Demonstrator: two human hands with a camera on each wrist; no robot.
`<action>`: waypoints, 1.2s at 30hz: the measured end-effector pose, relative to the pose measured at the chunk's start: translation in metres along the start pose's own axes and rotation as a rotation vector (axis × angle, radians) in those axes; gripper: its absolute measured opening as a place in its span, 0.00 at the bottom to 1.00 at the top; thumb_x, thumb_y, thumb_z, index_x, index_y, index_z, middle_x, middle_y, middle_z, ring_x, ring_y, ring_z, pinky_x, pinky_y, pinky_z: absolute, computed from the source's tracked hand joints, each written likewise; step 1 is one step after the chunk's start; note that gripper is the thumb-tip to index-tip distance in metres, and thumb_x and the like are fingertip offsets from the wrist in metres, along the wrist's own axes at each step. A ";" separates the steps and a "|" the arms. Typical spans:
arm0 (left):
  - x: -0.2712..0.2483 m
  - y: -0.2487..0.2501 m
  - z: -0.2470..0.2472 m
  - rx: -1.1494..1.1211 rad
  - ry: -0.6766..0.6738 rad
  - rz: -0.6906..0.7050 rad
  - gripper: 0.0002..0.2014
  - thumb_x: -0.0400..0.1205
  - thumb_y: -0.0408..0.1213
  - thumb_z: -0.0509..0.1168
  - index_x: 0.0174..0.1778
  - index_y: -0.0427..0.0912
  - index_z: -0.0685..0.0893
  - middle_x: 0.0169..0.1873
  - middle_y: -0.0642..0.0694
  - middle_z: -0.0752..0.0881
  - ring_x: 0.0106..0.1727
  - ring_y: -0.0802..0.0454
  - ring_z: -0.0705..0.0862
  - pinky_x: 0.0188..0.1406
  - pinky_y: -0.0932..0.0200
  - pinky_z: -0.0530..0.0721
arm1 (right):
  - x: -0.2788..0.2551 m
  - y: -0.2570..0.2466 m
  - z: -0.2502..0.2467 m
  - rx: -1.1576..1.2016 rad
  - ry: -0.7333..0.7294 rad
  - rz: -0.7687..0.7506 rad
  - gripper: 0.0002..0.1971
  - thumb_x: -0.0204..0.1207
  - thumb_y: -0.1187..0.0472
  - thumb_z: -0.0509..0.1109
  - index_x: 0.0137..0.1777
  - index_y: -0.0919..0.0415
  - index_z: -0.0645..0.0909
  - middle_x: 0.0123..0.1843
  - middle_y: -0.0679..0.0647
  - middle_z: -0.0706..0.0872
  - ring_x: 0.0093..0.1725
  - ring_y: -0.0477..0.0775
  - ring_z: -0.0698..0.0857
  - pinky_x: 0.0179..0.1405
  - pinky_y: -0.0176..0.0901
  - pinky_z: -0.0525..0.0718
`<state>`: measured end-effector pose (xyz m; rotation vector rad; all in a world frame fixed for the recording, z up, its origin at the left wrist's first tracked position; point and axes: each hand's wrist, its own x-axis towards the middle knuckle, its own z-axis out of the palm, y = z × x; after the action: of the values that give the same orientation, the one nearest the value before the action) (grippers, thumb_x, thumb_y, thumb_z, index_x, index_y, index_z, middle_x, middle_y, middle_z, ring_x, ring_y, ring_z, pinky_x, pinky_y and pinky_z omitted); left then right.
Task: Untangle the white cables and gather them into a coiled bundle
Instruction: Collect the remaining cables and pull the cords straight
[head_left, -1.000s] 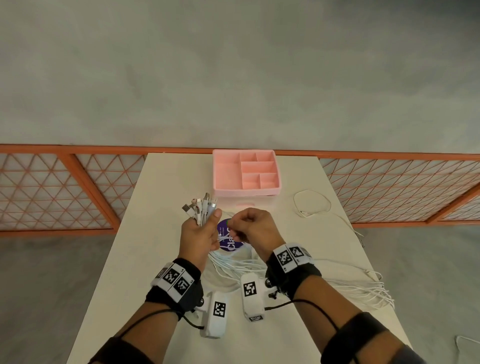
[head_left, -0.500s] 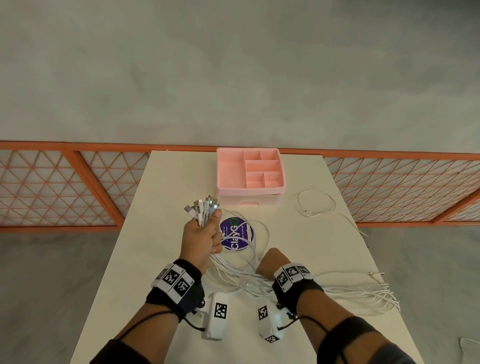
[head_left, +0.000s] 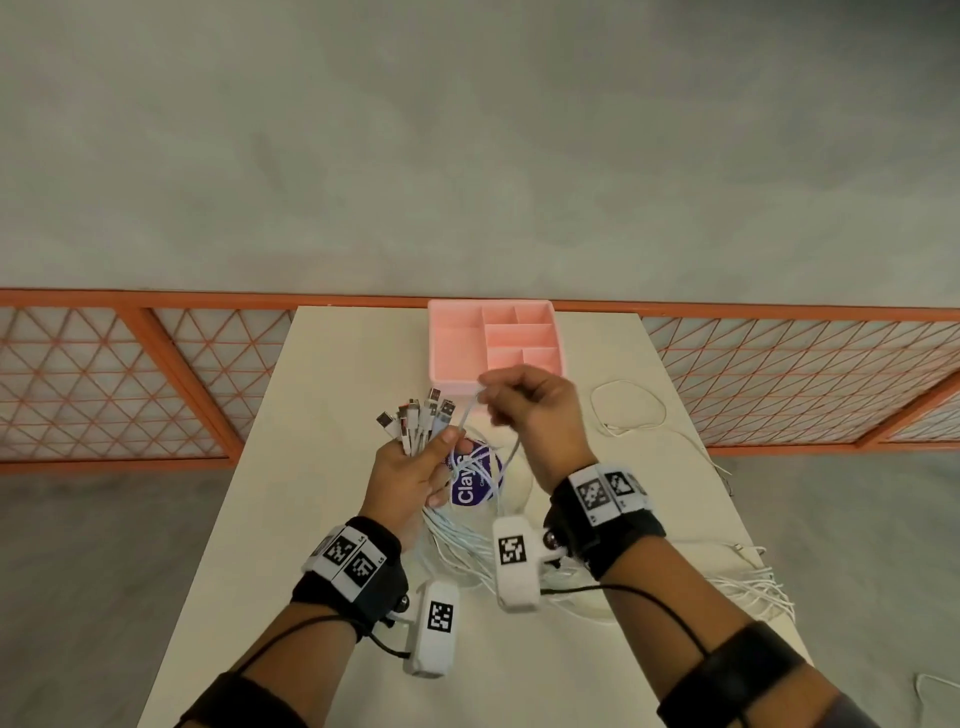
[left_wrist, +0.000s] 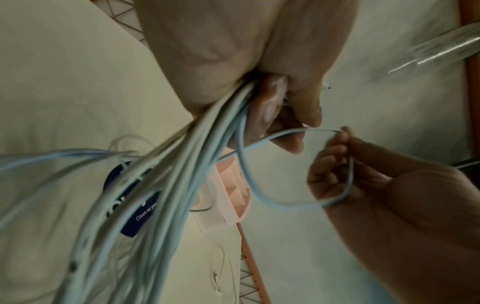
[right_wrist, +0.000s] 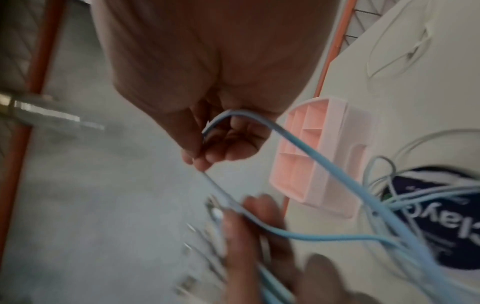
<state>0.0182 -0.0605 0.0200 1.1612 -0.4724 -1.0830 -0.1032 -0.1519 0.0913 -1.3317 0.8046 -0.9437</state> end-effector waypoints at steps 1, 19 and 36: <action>0.000 -0.001 -0.002 -0.003 0.009 -0.018 0.07 0.84 0.37 0.70 0.44 0.37 0.88 0.40 0.41 0.89 0.19 0.57 0.63 0.18 0.64 0.62 | 0.005 -0.005 -0.002 0.074 0.072 -0.037 0.10 0.74 0.79 0.70 0.45 0.65 0.88 0.34 0.57 0.88 0.30 0.51 0.81 0.34 0.40 0.81; 0.007 -0.011 -0.009 0.093 0.094 -0.048 0.05 0.80 0.35 0.74 0.40 0.40 0.87 0.34 0.37 0.73 0.20 0.56 0.60 0.20 0.64 0.60 | -0.009 0.024 -0.008 -0.927 -0.474 0.013 0.16 0.86 0.55 0.62 0.40 0.62 0.83 0.34 0.54 0.86 0.34 0.52 0.84 0.40 0.49 0.82; -0.010 -0.018 -0.017 0.134 0.097 -0.104 0.08 0.82 0.35 0.72 0.44 0.32 0.84 0.21 0.51 0.80 0.19 0.57 0.60 0.19 0.64 0.60 | 0.022 -0.016 -0.049 -0.756 0.263 -0.064 0.18 0.79 0.73 0.58 0.63 0.58 0.82 0.56 0.58 0.85 0.53 0.56 0.84 0.55 0.48 0.81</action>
<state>0.0189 -0.0439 -0.0006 1.3631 -0.4170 -1.0918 -0.1396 -0.1922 0.1037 -1.9061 1.4168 -0.9084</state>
